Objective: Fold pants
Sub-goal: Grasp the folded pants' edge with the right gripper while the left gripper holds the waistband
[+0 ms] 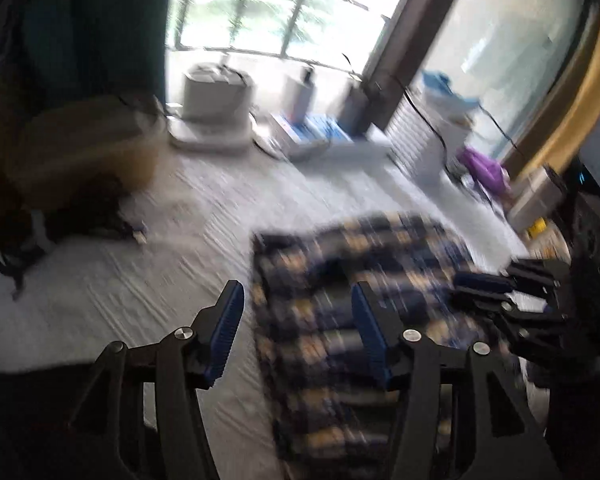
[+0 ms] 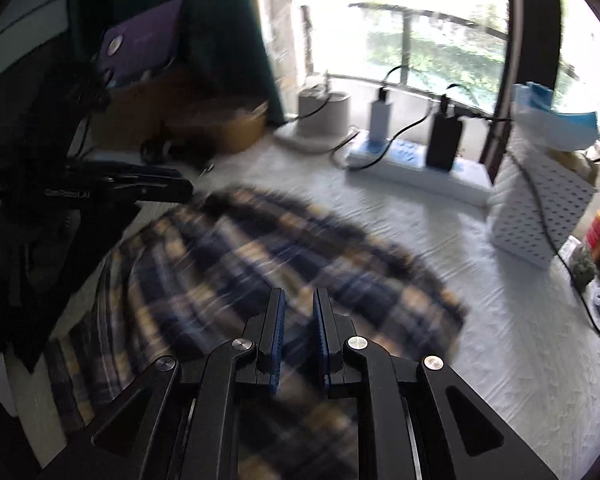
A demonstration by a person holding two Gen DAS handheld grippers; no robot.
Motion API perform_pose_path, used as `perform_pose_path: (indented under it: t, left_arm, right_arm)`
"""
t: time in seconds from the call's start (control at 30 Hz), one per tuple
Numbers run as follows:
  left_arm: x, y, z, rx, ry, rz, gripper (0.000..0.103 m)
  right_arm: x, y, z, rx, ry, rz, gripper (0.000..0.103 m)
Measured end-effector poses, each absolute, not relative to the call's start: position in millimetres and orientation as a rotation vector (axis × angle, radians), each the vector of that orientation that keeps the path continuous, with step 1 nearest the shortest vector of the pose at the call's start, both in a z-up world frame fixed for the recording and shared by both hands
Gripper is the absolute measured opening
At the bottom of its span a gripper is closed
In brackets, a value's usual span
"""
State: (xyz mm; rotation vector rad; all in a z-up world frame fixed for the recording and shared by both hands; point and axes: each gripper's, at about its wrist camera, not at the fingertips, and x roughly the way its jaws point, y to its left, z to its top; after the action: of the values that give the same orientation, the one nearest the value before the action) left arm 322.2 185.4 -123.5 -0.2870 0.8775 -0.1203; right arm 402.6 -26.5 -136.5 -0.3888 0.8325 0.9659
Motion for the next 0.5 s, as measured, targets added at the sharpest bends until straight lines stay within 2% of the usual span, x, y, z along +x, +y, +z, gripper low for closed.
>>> perform_pose_path:
  t: [0.13, 0.2, 0.5]
  left_arm:
    - [317.4, 177.1, -147.5, -0.277, 0.949, -0.114, 0.056]
    - [315.3, 180.5, -156.2, -0.286, 0.936, -0.107, 0.056]
    - [308.0, 181.0, -154.0, -0.259, 0.933, -0.046, 0.058]
  right_arm:
    - [397.1, -25.0, -153.5, -0.415, 0.869, 0.928, 0.016]
    - [394.8, -28.3, -161.9, -0.419, 0.887, 0.921, 0.019]
    - [383.0, -58.8, -168.4, -0.388, 0.895, 0.891, 0.021]
